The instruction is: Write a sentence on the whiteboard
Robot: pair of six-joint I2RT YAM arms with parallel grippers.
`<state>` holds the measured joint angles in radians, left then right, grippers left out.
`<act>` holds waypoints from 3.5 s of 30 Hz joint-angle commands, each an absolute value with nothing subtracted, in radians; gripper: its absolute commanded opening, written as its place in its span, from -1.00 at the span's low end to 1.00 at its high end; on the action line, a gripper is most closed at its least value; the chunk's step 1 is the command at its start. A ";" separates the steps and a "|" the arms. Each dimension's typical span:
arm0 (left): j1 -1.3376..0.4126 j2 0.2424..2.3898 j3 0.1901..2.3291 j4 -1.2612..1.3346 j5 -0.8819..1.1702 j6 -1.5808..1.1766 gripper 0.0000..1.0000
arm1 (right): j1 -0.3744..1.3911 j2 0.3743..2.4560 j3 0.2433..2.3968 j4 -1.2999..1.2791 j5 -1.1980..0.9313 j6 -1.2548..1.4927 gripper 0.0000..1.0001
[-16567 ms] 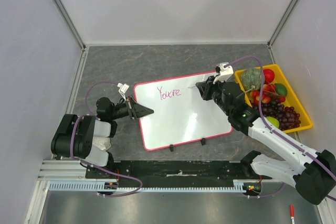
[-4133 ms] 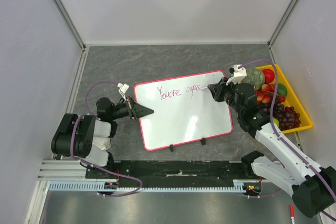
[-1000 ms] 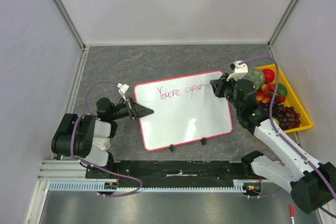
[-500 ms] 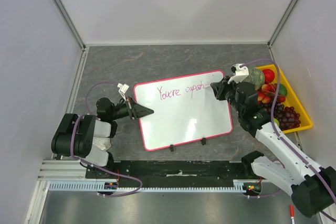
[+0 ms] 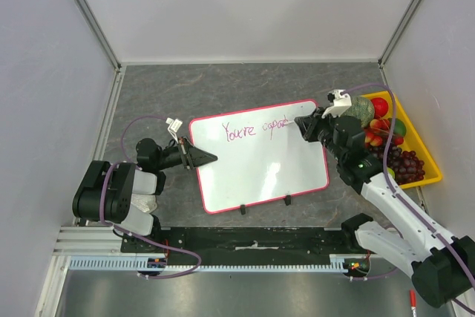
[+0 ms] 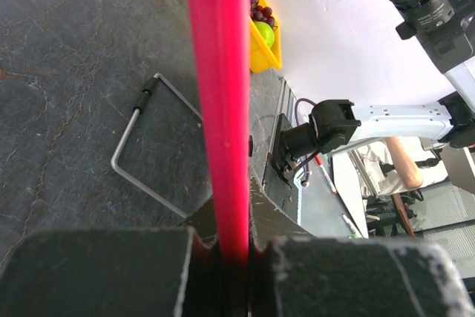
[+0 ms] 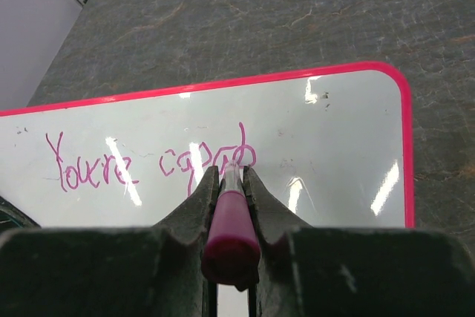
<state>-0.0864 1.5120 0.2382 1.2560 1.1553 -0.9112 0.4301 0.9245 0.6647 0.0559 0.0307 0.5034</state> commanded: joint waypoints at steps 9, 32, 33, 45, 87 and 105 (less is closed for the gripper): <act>-0.090 1.522 0.225 1.269 1.160 -0.824 -0.96 | 0.377 0.925 0.761 0.072 0.080 0.485 -1.00; -0.089 1.525 0.229 1.267 1.161 -0.824 -0.96 | 0.344 0.983 0.741 0.086 0.058 0.486 -1.00; -0.089 1.523 0.227 1.269 1.161 -0.824 -0.96 | 0.344 0.983 0.735 0.083 0.054 0.486 -1.00; -0.089 1.522 0.227 1.267 1.160 -0.824 -0.96 | 0.342 0.943 0.660 0.043 0.003 0.485 -1.00; -0.089 1.523 0.225 1.269 1.160 -0.824 -0.96 | 0.342 0.919 0.744 -0.012 0.038 0.474 -1.00; -0.089 1.522 0.225 1.270 1.160 -0.824 -0.96 | 0.339 0.931 0.690 -0.014 0.094 0.454 -1.00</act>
<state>-0.0868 1.5120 0.2382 1.2594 1.1557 -0.9115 0.3439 0.9253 0.7010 -0.0227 0.0513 0.4786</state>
